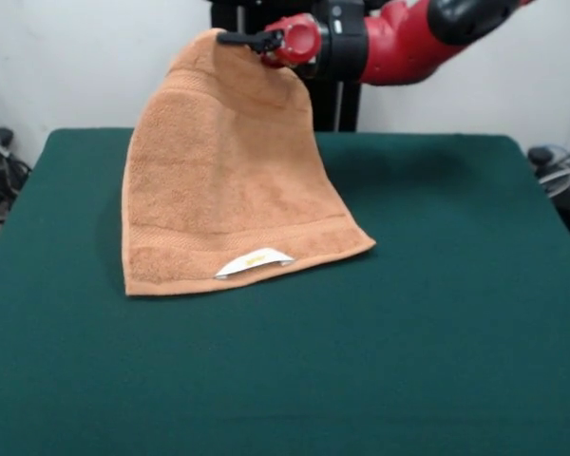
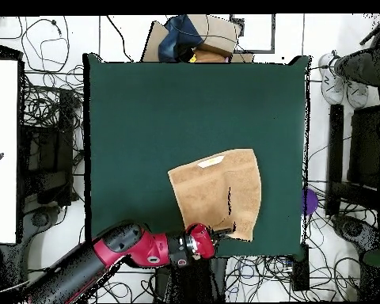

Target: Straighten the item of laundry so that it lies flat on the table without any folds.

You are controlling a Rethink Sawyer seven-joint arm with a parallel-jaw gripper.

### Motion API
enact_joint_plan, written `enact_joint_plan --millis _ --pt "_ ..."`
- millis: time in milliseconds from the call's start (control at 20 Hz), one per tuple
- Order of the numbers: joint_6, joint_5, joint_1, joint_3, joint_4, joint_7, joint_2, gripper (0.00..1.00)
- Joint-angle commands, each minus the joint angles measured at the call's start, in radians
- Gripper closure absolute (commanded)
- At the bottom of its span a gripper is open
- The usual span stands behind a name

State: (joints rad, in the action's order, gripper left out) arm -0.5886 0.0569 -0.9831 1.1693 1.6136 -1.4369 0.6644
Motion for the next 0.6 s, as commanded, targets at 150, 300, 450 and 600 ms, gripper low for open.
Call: enact_joint_plan --millis 150,300,450,600 --pt "-0.113 0.022 0.046 -0.066 -0.138 -0.174 0.004 1.0" --pt "-0.112 0.025 0.047 -0.069 -0.144 -0.188 0.004 1.0" --pt "-0.102 0.024 0.049 -0.07 -0.147 -0.201 0.003 1.0" --pt "-0.102 0.022 0.05 -0.069 -0.157 -0.207 0.004 1.0"
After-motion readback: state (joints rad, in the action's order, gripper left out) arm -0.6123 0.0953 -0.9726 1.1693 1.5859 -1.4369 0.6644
